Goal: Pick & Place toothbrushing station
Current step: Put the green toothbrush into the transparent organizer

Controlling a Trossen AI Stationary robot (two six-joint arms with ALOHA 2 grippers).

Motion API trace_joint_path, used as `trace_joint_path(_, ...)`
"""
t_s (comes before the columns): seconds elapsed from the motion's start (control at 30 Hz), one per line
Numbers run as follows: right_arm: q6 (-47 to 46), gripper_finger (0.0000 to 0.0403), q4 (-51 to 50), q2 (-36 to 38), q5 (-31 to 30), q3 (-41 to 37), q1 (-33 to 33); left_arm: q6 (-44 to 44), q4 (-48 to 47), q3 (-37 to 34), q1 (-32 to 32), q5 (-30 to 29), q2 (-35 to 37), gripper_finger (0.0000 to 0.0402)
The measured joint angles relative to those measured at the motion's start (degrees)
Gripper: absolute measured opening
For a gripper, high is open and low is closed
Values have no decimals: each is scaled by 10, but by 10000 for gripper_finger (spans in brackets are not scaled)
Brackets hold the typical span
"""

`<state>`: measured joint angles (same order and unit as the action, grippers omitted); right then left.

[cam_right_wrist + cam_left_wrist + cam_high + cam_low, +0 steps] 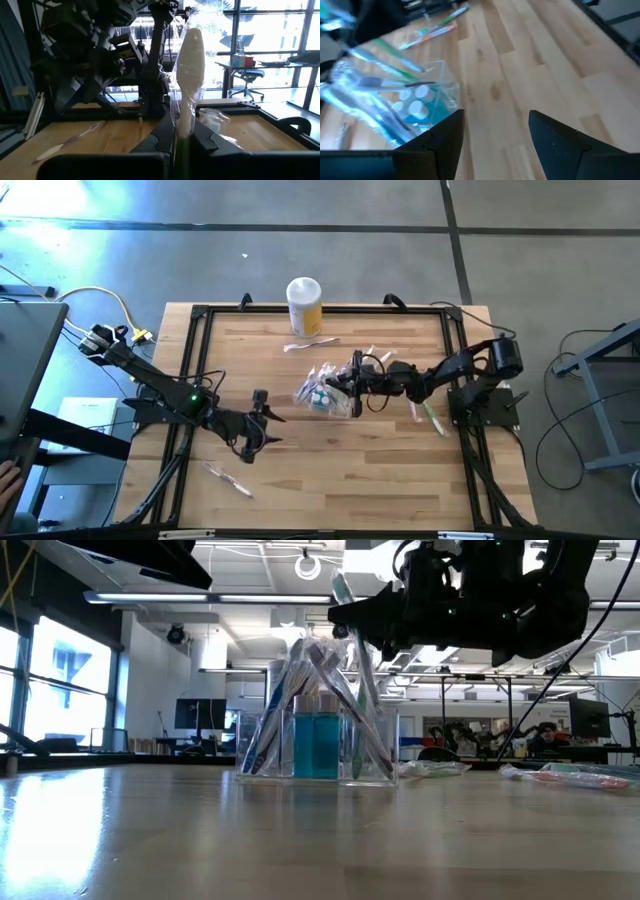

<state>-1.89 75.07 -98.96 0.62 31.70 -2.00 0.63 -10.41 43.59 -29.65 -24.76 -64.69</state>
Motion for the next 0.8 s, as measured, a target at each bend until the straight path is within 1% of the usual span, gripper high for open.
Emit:
trace_joint_path(0.23, 0, 15, -16, 0, 14, 0, -3, -1, -2, -2, 0, 32, 0, 214)
trace_joint_path(0.33, -11, 23, -30, 0, 12, 0, -3, -1, 0, -2, 0, 47, 0, 214)
trace_joint_path(0.47, -14, 35, -29, 0, 17, 0, -3, -1, 0, -2, 0, 49, 0, 214)
trace_joint_path(0.53, -14, 41, -29, 0, 28, 0, -4, -1, 0, -2, 0, 49, 0, 214)
trace_joint_path(0.63, -17, 54, -29, 0, 26, 0, -4, -1, 0, -2, 0, 49, 0, 214)
trace_joint_path(0.8, -31, 91, -29, 0, 23, 1, -8, -1, 0, -2, 0, 49, 0, 214)
